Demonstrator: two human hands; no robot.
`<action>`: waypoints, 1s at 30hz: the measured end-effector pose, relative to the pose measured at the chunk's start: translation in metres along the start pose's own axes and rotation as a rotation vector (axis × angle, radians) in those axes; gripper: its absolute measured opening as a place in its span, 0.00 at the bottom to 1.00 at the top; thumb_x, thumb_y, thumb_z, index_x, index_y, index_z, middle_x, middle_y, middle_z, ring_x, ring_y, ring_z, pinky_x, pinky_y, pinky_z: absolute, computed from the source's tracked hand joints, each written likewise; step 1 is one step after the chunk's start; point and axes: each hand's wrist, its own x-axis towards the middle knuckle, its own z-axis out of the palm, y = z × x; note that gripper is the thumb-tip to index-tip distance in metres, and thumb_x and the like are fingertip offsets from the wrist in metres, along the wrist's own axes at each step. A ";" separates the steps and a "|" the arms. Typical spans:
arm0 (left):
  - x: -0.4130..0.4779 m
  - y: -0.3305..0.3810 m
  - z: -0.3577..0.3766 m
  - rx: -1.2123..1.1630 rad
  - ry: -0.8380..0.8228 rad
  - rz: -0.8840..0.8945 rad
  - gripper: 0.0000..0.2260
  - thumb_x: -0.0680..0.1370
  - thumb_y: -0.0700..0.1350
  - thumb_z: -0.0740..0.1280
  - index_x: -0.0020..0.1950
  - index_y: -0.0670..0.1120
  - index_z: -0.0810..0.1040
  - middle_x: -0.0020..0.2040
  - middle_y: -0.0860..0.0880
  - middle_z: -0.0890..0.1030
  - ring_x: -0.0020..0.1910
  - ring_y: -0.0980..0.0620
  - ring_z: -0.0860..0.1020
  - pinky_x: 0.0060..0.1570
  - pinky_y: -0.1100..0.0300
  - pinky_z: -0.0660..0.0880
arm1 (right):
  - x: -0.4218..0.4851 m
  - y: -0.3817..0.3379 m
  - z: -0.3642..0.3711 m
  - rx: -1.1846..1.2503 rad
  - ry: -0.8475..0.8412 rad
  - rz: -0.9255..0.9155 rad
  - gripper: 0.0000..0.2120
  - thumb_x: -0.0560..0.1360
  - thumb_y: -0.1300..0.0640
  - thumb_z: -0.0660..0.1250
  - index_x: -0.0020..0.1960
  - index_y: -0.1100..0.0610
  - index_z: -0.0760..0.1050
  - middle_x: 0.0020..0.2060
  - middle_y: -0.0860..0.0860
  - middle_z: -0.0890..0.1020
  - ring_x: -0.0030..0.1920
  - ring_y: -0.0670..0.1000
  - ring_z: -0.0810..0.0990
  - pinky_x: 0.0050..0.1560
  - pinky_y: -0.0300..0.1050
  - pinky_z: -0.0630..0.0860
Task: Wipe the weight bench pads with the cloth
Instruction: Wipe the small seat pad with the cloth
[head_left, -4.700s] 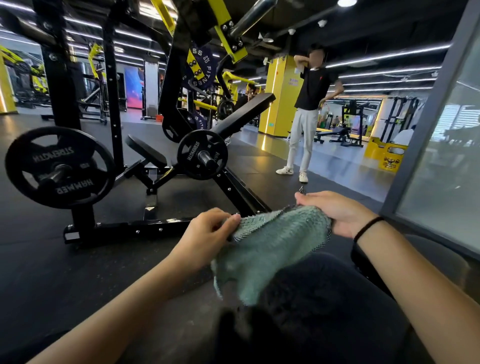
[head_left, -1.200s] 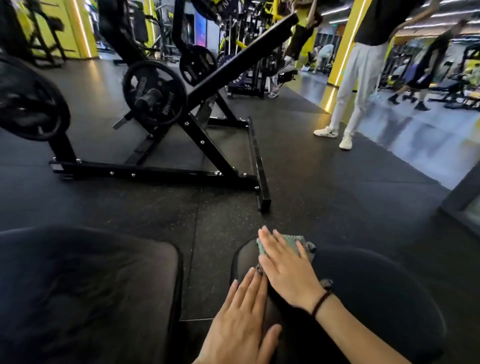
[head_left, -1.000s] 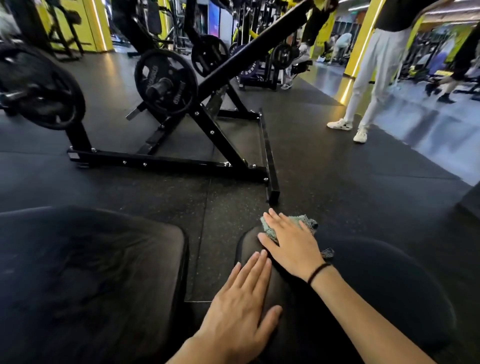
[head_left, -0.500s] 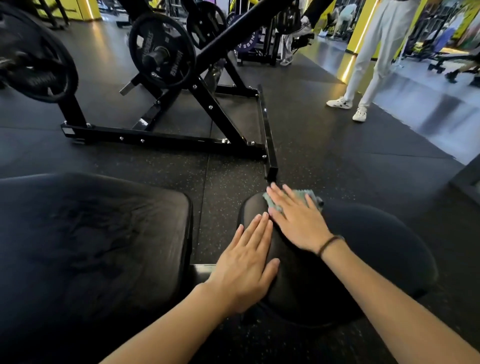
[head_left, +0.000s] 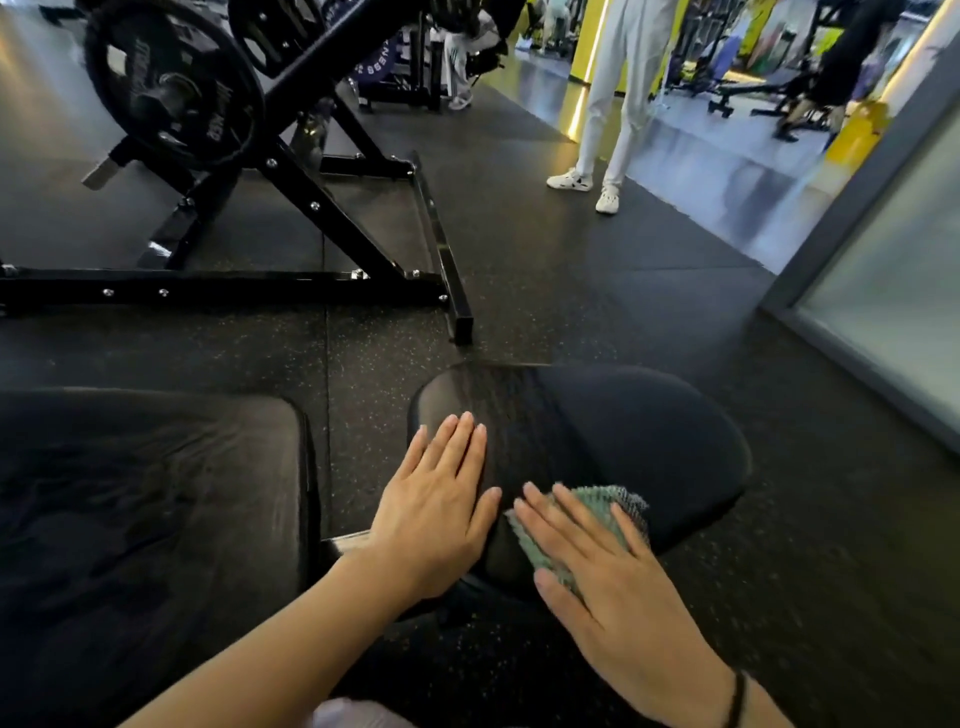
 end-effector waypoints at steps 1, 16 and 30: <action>0.004 -0.001 -0.001 -0.001 0.005 0.034 0.33 0.73 0.59 0.31 0.76 0.48 0.39 0.77 0.49 0.39 0.75 0.53 0.35 0.72 0.53 0.31 | 0.014 0.001 -0.002 0.014 -0.017 0.046 0.26 0.76 0.36 0.35 0.74 0.35 0.44 0.73 0.30 0.43 0.72 0.34 0.37 0.73 0.44 0.38; 0.031 -0.016 0.009 -0.186 0.058 0.266 0.29 0.78 0.58 0.40 0.77 0.50 0.48 0.77 0.54 0.46 0.76 0.56 0.42 0.72 0.55 0.41 | 0.072 0.012 -0.003 -0.024 0.086 0.397 0.27 0.78 0.41 0.42 0.76 0.43 0.44 0.76 0.38 0.46 0.75 0.40 0.41 0.75 0.50 0.42; 0.031 -0.016 0.009 -0.220 0.074 0.237 0.28 0.78 0.59 0.44 0.77 0.53 0.47 0.77 0.56 0.44 0.75 0.60 0.40 0.72 0.56 0.38 | 0.131 0.106 -0.018 -0.085 0.087 0.485 0.26 0.80 0.42 0.43 0.77 0.46 0.50 0.76 0.40 0.51 0.76 0.45 0.45 0.74 0.58 0.45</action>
